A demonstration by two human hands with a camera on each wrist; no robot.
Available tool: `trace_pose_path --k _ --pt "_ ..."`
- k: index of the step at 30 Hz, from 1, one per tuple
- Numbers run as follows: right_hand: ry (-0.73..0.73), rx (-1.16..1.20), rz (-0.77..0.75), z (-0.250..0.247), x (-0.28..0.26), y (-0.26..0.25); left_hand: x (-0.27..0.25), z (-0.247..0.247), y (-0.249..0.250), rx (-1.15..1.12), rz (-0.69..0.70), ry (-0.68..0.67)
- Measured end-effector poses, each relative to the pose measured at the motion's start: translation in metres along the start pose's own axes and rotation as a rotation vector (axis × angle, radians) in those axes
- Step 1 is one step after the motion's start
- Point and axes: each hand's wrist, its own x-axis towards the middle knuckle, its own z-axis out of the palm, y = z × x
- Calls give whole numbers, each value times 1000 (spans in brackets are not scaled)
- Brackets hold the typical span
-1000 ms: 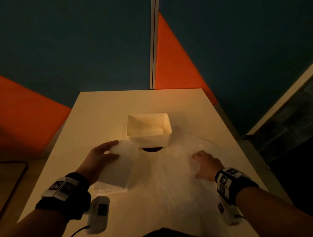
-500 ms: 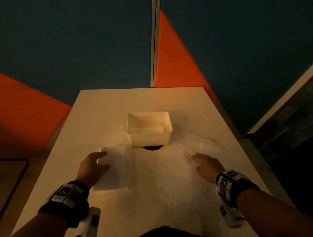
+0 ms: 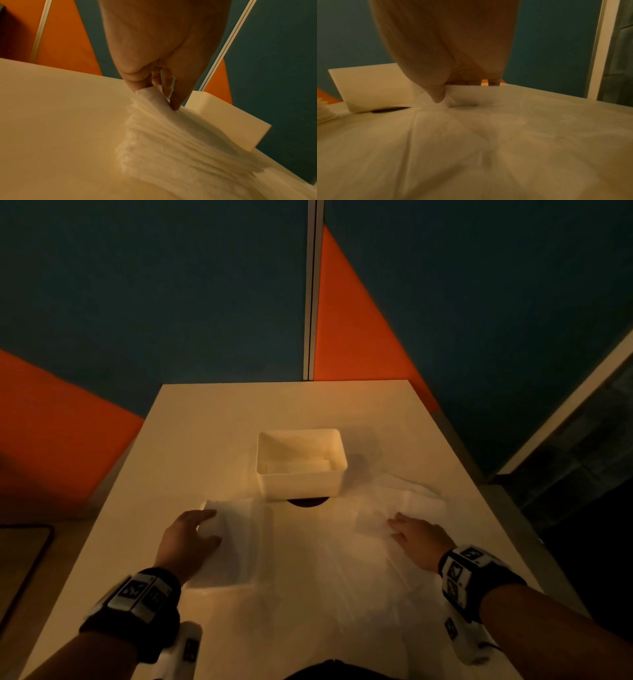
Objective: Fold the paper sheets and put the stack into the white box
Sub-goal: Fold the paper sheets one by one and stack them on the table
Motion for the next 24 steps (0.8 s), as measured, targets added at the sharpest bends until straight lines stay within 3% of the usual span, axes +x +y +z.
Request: trace_pose_path --k 2,5,8,11,15,18,21,24 --pt "60 59 8 -5 -1 1 0 1 1 38 2 -1" --pt "262 179 28 -20 -5 -4 -3 -1 9 188 3 36" --pt "434 326 -24 -45 -13 -18 -4 -4 34 197 141 66" --pt "551 552 -104 -69 -21 -37 -12 -8 80 -150 174 -38" --pt "631 790 -231 -92 -33 -71 -25 -14 134 -588 147 -407" --pt "653 812 -332 -101 -44 -95 -33 -13 157 -815 96 -658" --pt "679 762 -445 -101 -55 -113 -37 -11 171 -955 83 -745" --pt "580 715 -559 -99 -61 -124 -36 -10 175 -1067 85 -722"
